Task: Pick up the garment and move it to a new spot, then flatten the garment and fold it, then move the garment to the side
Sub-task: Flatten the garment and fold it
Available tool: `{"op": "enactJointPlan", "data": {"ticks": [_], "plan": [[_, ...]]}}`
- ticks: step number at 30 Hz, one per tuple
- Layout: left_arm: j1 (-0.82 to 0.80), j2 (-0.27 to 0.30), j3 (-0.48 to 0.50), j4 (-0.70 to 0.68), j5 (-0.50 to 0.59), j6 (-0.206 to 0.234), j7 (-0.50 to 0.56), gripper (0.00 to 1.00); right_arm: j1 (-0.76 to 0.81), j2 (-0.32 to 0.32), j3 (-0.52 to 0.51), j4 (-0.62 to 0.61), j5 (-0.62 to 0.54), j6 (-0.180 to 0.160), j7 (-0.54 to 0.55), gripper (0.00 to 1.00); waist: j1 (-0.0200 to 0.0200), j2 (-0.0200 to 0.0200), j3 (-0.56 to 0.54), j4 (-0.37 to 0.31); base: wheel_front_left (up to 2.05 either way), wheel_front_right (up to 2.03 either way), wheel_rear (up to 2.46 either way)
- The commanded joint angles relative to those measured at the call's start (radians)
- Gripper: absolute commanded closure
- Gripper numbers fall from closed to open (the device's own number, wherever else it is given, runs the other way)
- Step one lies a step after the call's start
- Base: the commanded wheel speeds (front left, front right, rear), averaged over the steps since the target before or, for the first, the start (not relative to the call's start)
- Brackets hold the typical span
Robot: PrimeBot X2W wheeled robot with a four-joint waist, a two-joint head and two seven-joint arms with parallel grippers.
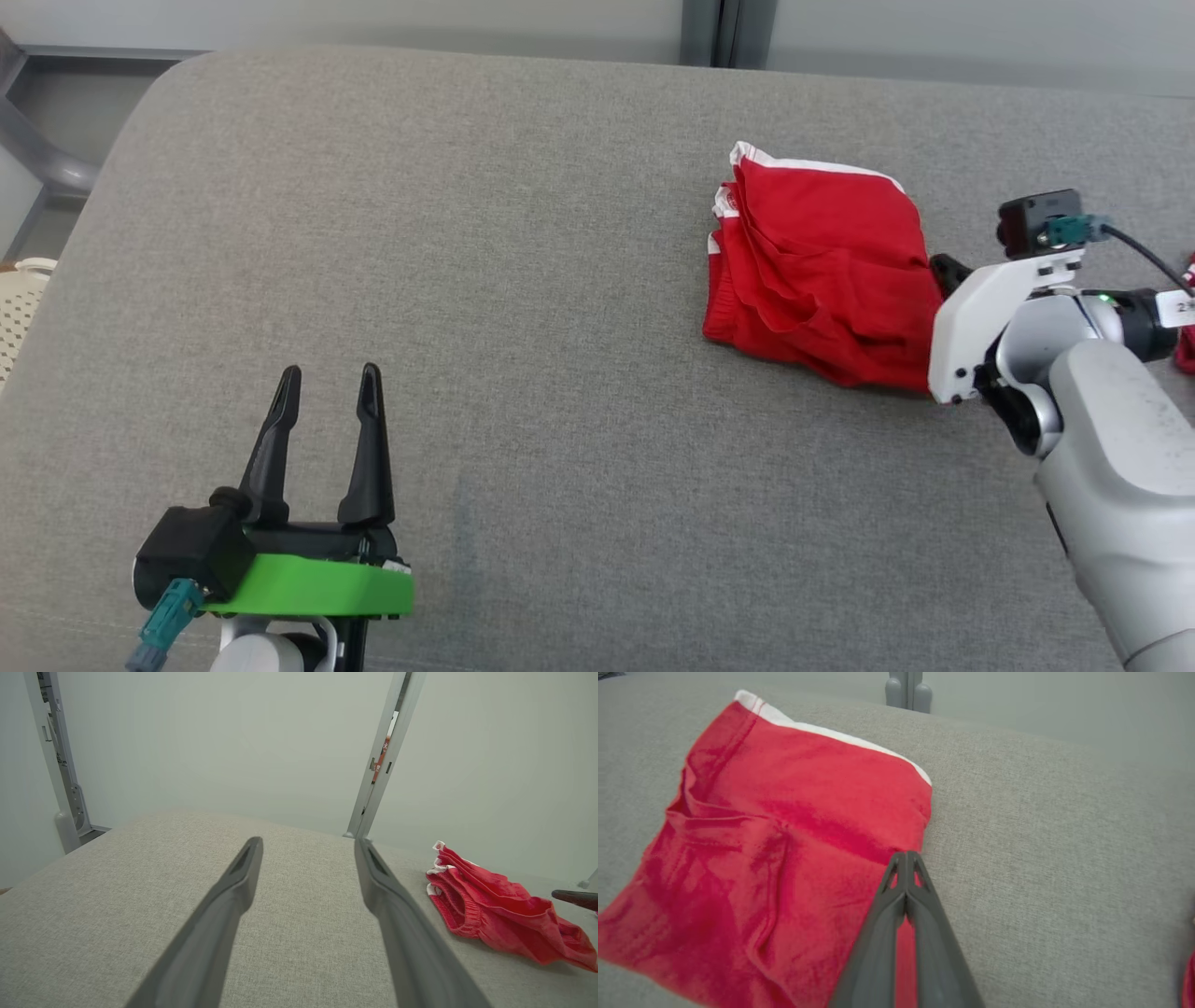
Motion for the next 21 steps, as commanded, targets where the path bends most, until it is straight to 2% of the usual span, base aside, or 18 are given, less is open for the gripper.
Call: {"op": "enactJointPlan", "data": {"ticks": [1,7,16,20,21], "plan": [[-0.018,0.003,0.001,-0.003,-0.004,-0.001,-0.003,0.0,0.009,0.005,0.019,-0.005,-0.004,-0.001,0.007,1.0,0.0,0.0,0.018,-0.008,0.0,0.0,0.0],[-0.028,0.003,-0.006,0.005,-0.012,0.005,-0.003,0.0,0.034,0.053,0.16,-0.05,0.042,-0.001,0.024,1.0,0.0,0.0,0.016,-0.01,0.0,0.0,0.0],[-0.003,0.003,0.014,0.009,-0.001,0.004,-0.003,0.0,0.1,0.112,0.398,-0.215,0.17,0.0,0.02,1.0,0.0,0.0,-0.02,-0.044,0.0,0.0,0.0],[0.007,0.003,0.026,0.012,0.004,0.003,-0.003,0.0,0.126,0.127,0.428,-0.295,0.227,0.0,-0.021,1.0,0.0,0.0,-0.038,-0.065,0.0,0.0,0.0],[0.009,0.003,0.03,0.014,0.007,0.004,-0.003,0.0,0.137,0.13,0.423,-0.316,0.236,0.0,-0.04,0.72,0.0,0.0,-0.043,-0.072,0.0,0.0,0.0]]}}
